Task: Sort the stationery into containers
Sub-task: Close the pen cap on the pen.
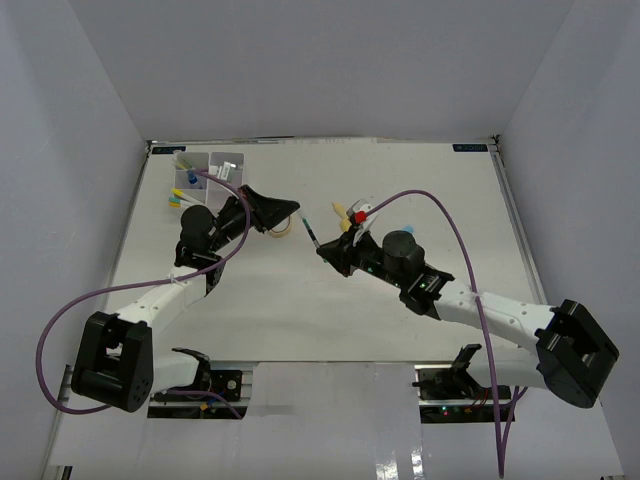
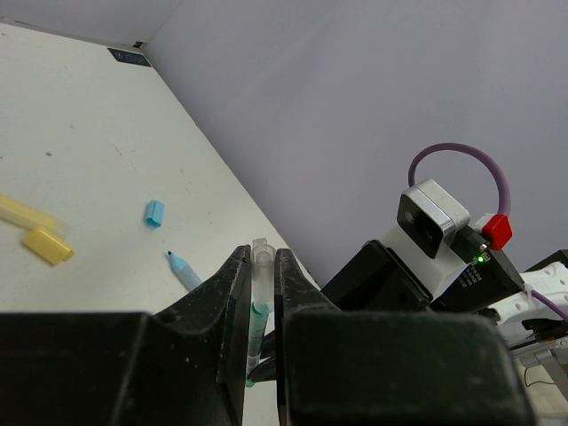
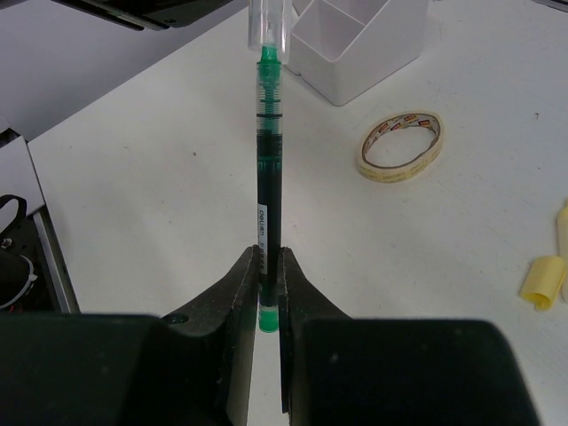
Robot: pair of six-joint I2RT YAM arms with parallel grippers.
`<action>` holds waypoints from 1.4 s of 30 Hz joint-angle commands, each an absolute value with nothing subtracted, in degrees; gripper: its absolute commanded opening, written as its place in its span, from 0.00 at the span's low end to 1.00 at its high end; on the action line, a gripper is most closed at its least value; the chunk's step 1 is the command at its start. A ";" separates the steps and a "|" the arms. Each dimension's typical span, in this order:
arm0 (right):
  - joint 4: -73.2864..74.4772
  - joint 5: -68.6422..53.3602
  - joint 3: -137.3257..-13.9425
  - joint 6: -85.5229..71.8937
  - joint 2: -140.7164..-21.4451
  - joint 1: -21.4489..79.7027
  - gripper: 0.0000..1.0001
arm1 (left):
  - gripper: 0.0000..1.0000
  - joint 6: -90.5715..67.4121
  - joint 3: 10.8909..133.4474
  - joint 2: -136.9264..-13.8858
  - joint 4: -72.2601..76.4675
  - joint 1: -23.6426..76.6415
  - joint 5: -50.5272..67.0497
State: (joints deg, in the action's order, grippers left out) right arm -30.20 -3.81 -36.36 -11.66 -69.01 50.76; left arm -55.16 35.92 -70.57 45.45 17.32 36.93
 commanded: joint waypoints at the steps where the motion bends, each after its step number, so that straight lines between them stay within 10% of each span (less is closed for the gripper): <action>1: -33.22 -3.78 -39.46 -12.13 -69.43 50.98 0.08 | 0.00 -55.20 35.33 -70.49 47.55 16.96 38.32; 42: -38.58 -1.32 -45.17 -9.05 -70.23 50.89 0.08 | 0.00 -51.08 37.53 -74.36 46.24 23.20 43.42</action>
State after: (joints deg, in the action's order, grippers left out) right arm -29.15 -3.11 -39.27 -11.14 -71.02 50.76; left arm -52.27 36.84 -74.19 50.15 19.75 37.82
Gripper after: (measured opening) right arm 0.151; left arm 0.222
